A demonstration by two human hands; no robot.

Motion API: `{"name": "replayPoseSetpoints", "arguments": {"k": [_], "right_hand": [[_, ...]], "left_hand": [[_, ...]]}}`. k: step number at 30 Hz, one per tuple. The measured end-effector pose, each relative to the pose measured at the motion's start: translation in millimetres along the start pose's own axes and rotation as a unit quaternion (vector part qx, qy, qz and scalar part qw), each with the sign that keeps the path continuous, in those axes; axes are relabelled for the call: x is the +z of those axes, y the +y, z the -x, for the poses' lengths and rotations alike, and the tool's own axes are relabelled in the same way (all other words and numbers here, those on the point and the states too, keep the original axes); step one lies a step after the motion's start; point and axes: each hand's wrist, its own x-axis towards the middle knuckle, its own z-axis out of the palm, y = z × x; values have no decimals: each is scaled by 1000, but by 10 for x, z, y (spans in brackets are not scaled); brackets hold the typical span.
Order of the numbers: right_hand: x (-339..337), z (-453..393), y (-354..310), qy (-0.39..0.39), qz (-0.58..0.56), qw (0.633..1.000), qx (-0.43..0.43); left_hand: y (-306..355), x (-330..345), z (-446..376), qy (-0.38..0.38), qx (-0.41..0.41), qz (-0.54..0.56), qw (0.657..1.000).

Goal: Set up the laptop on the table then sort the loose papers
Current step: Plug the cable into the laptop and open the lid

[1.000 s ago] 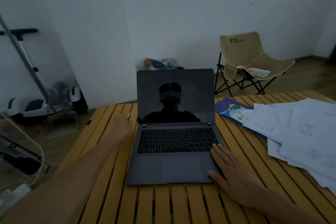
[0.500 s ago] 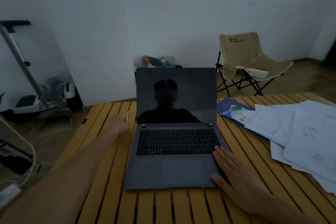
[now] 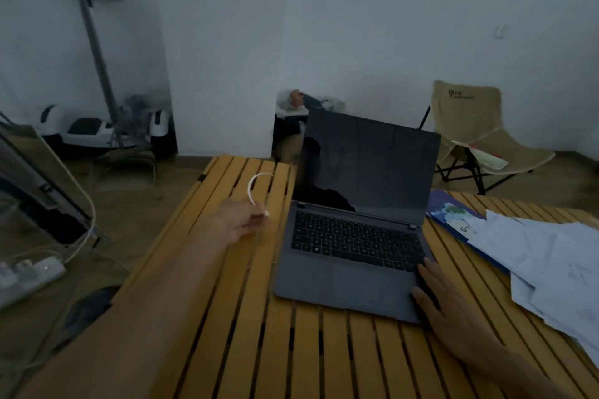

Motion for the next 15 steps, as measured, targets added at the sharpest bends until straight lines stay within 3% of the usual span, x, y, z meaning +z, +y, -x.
{"name": "replayPoseSetpoints", "arguments": {"k": [15], "right_hand": [[54,-73,-53,38,33,997,54]], "left_hand": [[-103,497,-299,60,-26,94,993]]}}
